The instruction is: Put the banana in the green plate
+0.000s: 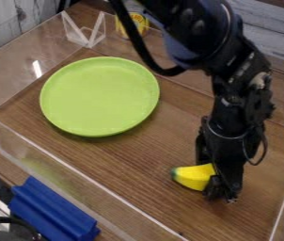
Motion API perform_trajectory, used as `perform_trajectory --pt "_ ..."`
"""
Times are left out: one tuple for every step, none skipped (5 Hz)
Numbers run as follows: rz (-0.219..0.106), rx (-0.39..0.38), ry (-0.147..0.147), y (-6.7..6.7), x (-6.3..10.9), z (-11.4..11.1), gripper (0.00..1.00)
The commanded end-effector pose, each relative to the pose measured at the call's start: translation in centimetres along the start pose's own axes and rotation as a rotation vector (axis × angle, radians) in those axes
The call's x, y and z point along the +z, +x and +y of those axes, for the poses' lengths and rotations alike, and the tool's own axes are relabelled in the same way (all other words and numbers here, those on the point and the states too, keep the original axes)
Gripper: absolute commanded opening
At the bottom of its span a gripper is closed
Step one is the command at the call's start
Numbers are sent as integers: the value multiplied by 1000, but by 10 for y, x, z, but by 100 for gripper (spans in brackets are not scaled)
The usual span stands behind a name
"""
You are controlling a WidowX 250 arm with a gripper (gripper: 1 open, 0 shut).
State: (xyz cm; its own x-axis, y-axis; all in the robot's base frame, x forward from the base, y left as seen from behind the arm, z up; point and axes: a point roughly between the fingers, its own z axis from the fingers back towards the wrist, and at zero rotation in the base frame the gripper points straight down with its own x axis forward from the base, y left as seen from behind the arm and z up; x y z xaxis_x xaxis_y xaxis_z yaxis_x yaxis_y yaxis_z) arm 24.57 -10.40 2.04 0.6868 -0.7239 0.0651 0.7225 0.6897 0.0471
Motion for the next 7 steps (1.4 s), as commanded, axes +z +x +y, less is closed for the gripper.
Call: perform_trajectory --pt "-30 0 11 3 8 2 0" --pt "-37 13 8 2 11 2 0" --pt "-43 26 5 1 14 1 0" --pt "-46 36 4 0 16 2 0" --pt "-48 44 4 -1 19 2 0" --pt "-50 51 3 -2 22 2 0" --pt "-52 57 3 -2 25 2 0"
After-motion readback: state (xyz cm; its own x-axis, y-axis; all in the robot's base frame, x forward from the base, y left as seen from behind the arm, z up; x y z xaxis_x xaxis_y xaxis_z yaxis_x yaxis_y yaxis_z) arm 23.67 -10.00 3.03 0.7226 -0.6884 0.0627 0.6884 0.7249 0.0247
